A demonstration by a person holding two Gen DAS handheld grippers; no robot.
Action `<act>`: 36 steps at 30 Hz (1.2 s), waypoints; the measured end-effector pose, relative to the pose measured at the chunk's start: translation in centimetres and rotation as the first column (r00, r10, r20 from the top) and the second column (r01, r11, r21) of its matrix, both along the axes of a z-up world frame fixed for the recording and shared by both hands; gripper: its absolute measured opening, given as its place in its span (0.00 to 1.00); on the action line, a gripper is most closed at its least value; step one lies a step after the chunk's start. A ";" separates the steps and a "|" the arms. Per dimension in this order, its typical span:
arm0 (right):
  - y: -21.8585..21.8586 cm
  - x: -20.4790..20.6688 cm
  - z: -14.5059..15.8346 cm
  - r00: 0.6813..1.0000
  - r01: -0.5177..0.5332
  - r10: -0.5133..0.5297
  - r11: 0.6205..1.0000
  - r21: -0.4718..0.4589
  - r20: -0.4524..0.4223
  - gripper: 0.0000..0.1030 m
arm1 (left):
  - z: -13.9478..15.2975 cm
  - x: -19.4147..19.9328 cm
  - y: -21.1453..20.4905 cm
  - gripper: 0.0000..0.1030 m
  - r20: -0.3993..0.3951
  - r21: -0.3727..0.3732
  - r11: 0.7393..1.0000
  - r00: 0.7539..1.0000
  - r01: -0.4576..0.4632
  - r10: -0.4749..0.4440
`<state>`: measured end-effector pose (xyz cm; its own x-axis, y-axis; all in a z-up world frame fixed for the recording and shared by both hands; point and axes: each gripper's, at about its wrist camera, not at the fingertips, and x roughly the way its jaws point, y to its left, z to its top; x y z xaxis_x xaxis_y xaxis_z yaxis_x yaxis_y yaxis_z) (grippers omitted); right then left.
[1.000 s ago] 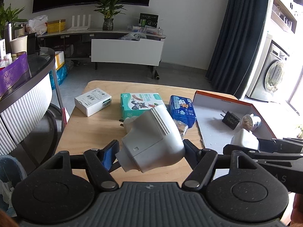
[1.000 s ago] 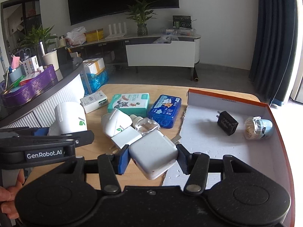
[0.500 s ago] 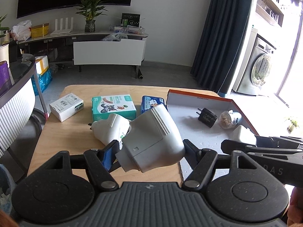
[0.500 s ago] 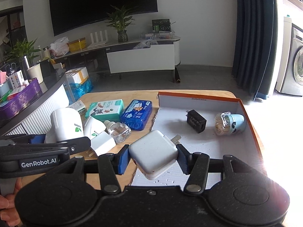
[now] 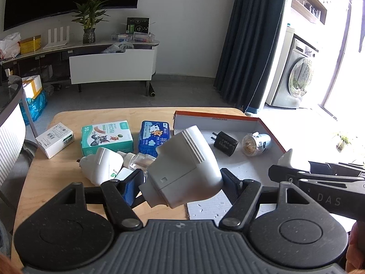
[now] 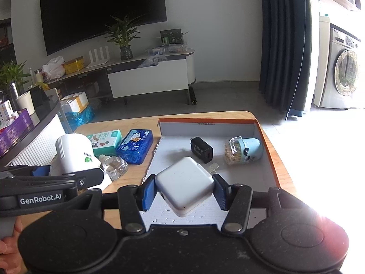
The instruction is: Organize rigid objects
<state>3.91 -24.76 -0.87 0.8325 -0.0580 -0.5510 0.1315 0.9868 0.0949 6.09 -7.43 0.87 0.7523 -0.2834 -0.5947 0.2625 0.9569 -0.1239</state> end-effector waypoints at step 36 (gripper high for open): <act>-4.4 -1.3 0.8 0.994 0.104 -0.105 0.994 0.033 0.040 0.62 | 0.0 0.8 -5.5 0.71 0.006 0.029 0.993 0.994 0.110 -0.111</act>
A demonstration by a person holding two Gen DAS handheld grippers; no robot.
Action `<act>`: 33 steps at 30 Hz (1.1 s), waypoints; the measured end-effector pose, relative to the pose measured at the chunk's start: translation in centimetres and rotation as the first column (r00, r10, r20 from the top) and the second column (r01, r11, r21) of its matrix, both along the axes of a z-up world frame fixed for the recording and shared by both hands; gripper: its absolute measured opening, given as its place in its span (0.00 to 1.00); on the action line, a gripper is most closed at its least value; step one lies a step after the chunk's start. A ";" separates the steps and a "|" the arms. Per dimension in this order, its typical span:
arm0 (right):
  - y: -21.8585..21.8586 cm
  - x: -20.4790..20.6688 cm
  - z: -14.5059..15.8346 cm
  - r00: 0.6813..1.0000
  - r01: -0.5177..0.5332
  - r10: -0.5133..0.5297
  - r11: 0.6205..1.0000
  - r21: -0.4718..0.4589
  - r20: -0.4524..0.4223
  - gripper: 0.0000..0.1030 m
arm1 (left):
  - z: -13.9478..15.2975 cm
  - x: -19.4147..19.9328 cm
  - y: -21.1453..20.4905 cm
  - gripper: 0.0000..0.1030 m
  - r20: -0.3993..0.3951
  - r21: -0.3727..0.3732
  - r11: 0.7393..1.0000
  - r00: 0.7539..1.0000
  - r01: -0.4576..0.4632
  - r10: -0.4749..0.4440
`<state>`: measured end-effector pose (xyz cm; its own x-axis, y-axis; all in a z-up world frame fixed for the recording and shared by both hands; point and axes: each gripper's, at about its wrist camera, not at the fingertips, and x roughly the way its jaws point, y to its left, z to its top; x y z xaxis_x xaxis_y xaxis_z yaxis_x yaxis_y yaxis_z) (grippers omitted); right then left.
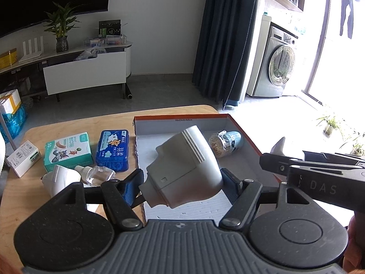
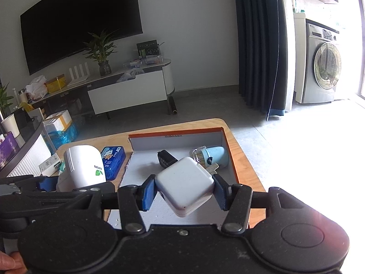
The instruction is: Organize rigid objects
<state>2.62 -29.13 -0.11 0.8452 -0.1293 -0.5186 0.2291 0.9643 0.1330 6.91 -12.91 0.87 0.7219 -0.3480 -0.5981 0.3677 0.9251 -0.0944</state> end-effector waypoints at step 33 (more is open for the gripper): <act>-0.8 1.5 -0.7 1.000 0.025 -0.025 1.000 0.005 -0.019 0.62 | -1.0 1.4 -1.4 0.71 -0.031 0.012 1.000 0.999 0.016 -0.016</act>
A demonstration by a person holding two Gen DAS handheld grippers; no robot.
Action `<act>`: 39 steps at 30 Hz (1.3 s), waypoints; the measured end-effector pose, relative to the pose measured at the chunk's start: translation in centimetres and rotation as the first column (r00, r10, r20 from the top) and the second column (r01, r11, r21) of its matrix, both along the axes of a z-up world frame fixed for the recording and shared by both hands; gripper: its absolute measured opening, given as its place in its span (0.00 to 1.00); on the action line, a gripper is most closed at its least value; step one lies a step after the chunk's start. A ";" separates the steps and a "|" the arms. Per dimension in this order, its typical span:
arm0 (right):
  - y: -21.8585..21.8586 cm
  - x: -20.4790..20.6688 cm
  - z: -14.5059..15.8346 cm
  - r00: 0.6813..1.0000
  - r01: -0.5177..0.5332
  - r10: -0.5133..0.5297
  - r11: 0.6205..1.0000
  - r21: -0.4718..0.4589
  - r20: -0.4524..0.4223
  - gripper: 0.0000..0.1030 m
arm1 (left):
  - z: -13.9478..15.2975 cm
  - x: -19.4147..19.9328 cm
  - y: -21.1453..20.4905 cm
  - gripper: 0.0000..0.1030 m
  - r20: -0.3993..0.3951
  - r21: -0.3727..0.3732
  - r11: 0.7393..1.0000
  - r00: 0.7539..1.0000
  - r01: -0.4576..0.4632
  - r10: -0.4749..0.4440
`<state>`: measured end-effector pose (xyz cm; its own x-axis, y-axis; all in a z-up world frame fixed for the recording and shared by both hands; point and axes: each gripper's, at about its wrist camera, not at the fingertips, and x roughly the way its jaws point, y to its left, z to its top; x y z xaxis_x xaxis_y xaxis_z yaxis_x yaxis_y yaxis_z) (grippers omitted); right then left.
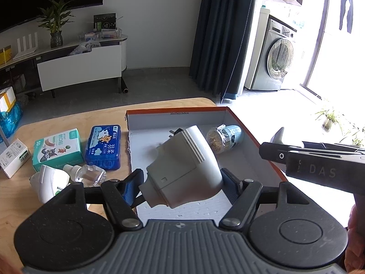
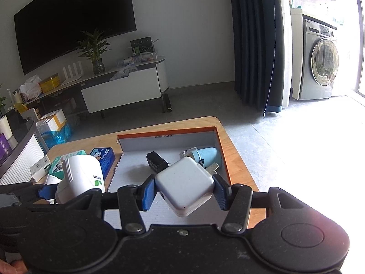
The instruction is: Organize rigid objects
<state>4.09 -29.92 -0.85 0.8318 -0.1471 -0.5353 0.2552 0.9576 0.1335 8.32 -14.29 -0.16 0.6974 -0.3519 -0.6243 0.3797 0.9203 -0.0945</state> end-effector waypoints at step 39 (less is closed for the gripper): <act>-3.0 6.1 -0.3 0.999 -0.026 0.027 1.000 0.012 -0.047 0.62 | -2.2 3.1 -3.1 0.71 -0.052 0.022 0.998 0.997 0.059 -0.058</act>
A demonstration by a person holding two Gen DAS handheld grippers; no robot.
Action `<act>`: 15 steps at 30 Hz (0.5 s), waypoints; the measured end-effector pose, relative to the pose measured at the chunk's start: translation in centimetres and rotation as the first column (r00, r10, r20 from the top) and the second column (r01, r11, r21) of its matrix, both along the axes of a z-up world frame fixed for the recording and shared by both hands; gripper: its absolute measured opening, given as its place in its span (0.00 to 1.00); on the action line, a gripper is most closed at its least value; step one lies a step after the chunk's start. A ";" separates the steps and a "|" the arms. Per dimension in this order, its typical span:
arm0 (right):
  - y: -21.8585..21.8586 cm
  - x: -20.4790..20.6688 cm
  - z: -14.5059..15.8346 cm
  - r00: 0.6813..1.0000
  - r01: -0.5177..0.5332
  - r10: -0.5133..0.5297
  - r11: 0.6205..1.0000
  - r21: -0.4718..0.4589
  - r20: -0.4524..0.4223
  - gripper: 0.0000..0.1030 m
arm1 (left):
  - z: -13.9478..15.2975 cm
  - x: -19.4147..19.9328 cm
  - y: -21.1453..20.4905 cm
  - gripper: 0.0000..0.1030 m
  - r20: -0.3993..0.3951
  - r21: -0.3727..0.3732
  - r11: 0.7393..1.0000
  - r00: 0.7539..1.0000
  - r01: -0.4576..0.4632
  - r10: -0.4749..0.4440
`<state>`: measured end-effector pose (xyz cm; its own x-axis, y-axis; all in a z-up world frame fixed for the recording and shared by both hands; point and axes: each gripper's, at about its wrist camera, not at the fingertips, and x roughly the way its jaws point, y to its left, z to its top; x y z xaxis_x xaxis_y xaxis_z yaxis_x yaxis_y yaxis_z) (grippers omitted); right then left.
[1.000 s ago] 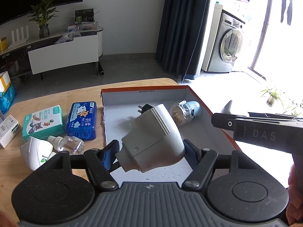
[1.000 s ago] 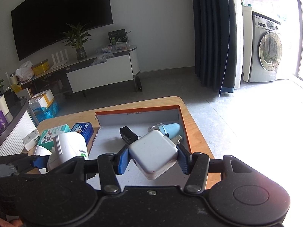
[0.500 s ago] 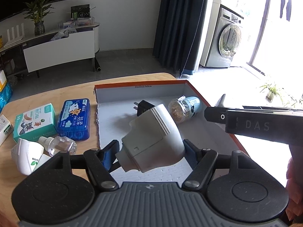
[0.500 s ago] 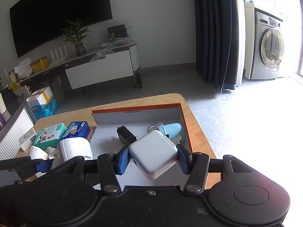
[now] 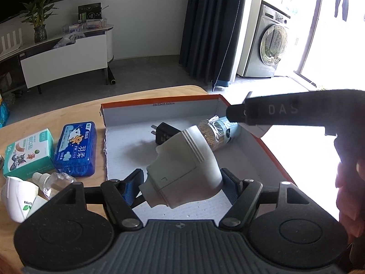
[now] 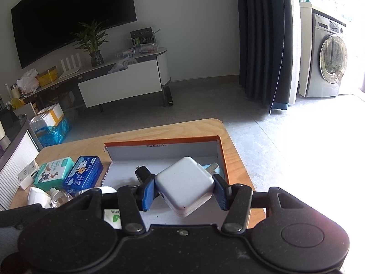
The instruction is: Organize rigid objects
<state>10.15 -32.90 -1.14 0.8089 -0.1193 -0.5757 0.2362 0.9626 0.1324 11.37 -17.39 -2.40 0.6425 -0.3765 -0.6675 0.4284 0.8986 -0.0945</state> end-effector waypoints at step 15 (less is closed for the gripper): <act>-2.2 7.4 0.5 1.000 -0.021 0.021 1.000 -0.014 -0.008 0.70 | -0.7 2.1 -2.1 0.72 -0.016 -0.001 1.000 1.000 0.026 -0.026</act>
<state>17.54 -35.11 -0.63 0.8066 -0.1105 -0.5807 0.2168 0.9692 0.1168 13.48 -19.46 -3.12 0.6217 -0.3936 -0.6772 0.4504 0.8870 -0.1020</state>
